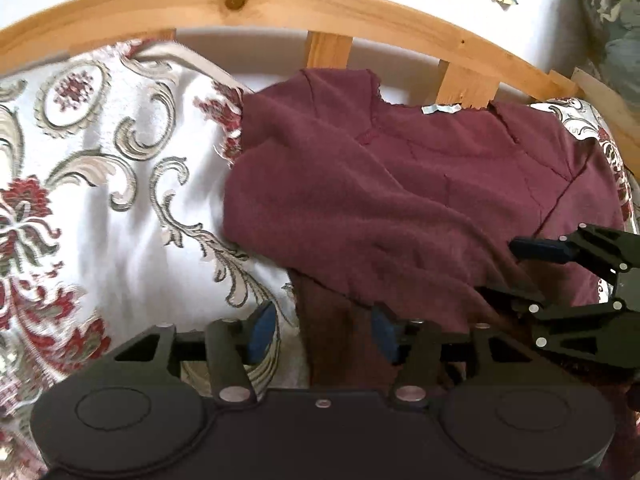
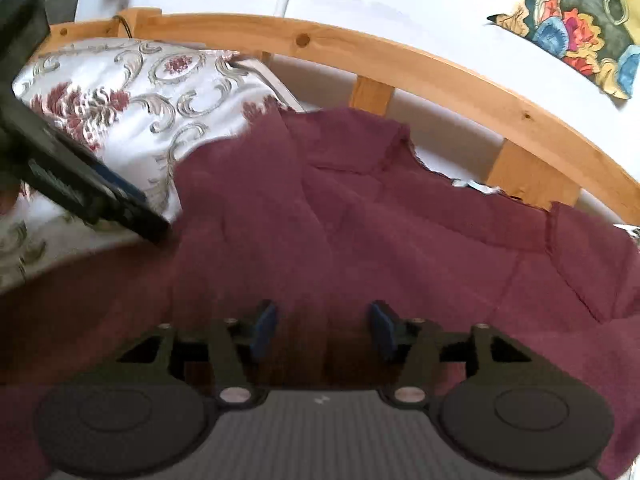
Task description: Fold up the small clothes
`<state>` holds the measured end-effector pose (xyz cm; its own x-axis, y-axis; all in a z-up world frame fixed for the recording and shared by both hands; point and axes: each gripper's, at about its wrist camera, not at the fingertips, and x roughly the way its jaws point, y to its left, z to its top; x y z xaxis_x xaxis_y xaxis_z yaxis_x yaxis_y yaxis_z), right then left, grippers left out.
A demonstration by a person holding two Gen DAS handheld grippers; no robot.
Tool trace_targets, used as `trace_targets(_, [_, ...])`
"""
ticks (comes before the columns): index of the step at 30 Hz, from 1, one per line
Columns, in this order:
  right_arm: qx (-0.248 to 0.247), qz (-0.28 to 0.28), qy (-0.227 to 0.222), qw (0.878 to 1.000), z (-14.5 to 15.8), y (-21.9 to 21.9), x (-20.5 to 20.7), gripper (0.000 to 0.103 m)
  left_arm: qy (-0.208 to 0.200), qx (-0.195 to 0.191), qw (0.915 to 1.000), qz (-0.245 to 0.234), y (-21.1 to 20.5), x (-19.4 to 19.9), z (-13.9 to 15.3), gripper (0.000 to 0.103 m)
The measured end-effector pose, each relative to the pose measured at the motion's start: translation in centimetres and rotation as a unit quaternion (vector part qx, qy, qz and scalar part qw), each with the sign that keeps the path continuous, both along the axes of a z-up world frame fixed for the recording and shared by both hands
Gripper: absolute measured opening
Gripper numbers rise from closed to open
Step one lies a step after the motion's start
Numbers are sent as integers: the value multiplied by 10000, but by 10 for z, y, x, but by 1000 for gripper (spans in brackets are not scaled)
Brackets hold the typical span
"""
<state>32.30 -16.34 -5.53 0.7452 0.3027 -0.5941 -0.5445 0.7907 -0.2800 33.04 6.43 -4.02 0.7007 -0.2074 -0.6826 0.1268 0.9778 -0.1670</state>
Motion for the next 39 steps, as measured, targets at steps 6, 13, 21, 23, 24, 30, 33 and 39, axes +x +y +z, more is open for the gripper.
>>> trace_targets(6, [701, -284, -187, 9970, 23, -24, -31, 91, -480, 576, 9967, 303, 4, 4, 17, 69])
trace_targets(13, [973, -531, -332, 9933, 30, -48, -102, 102, -796, 853, 9884, 973, 13, 74, 25, 72])
trace_targets(21, [1035, -1007, -107, 9895, 26, -88, -151, 103, -609, 1637, 9729, 1515, 9, 129, 1, 74])
trace_targets(23, [1015, -1105, -103, 9886, 26, -95, -155, 103, -593, 1725, 9713, 1526, 5, 131, 0, 75])
trace_targets(24, [1012, -1143, -102, 9882, 26, -98, -156, 103, -588, 1758, 9708, 1524, 4, 130, 1, 74])
trace_targets(30, [1096, -1325, -73, 9851, 24, -105, -166, 103, -596, 1516, 9755, 1482, 8, 87, 21, 88])
trace_targets(33, [1115, -1288, -28, 9854, 24, -103, -176, 103, -779, 1394, 9784, 1316, 11, 45, 37, 99])
trace_targets(39, [823, -1068, 112, 9908, 22, -99, -209, 103, -863, 1449, 9844, 501, 4, -46, 58, 102])
